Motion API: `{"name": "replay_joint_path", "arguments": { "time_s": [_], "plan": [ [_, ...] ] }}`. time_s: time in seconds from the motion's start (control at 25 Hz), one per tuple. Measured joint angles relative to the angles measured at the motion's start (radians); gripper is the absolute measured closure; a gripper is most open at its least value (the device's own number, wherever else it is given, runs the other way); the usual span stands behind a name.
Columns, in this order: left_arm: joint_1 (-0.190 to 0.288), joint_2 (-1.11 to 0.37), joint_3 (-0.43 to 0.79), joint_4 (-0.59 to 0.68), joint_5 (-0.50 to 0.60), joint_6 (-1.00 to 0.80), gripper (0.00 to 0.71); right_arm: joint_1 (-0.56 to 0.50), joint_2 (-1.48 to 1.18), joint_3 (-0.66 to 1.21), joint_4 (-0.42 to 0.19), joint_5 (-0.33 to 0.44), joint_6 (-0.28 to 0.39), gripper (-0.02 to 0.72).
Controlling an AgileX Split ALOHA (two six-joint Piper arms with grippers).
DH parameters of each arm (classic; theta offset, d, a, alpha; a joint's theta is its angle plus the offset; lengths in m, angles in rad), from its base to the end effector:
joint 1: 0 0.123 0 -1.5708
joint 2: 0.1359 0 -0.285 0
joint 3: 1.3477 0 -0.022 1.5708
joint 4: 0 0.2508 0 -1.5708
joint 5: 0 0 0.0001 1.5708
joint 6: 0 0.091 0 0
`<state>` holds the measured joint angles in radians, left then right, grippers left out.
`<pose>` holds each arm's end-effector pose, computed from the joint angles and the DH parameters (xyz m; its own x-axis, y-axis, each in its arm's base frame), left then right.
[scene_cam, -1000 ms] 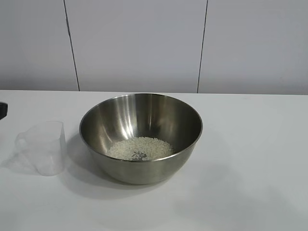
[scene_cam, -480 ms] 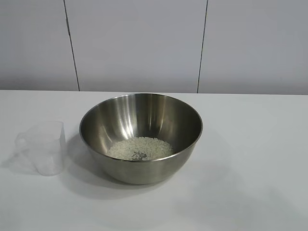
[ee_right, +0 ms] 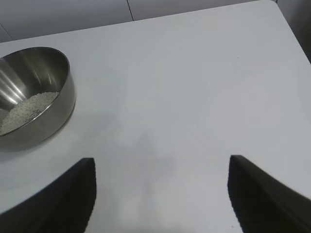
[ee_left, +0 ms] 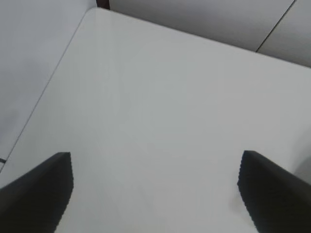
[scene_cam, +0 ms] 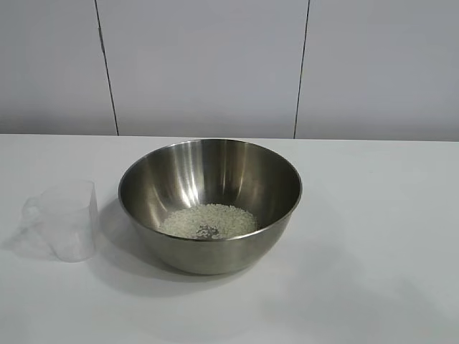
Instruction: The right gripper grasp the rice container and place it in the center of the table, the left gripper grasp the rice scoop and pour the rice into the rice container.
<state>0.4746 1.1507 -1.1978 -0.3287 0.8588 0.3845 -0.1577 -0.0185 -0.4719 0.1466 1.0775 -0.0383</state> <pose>0.2177 0.0868 0.3952 -0.6088 -0.1335 -0.7820 -0.1788 0.9835 -0.0287 -0.0037 0.0124 0.2688 -0.4679 0.1060 -0.8774 0.0587 0.9943 0.0888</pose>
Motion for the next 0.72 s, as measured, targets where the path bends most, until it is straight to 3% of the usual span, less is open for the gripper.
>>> {"name": "replay_joint_path", "arguments": {
  "time_s": [0.12,0.28,0.36,0.52,0.72],
  "plan": [
    [-0.070,-0.115,-0.001,0.001,-0.012,0.000,0.046,0.000,0.000,0.000,0.000,0.000,0.000,0.188],
    [-0.235,-0.273,0.046,0.036,-0.046,0.000,0.046,0.000,0.000,0.000,0.000,0.000,0.000,0.188],
    [-0.291,-0.373,0.088,0.077,-0.060,-0.008,0.046,0.000,0.000,0.000,0.000,0.000,0.000,0.188],
    [-0.318,-0.588,0.198,0.174,-0.072,-0.060,0.046,0.000,0.000,0.000,0.000,0.000,0.000,0.188],
    [-0.350,-0.754,0.303,0.305,-0.098,-0.246,0.046,0.000,0.000,0.000,0.000,0.000,0.000,0.188]
  ]
}}
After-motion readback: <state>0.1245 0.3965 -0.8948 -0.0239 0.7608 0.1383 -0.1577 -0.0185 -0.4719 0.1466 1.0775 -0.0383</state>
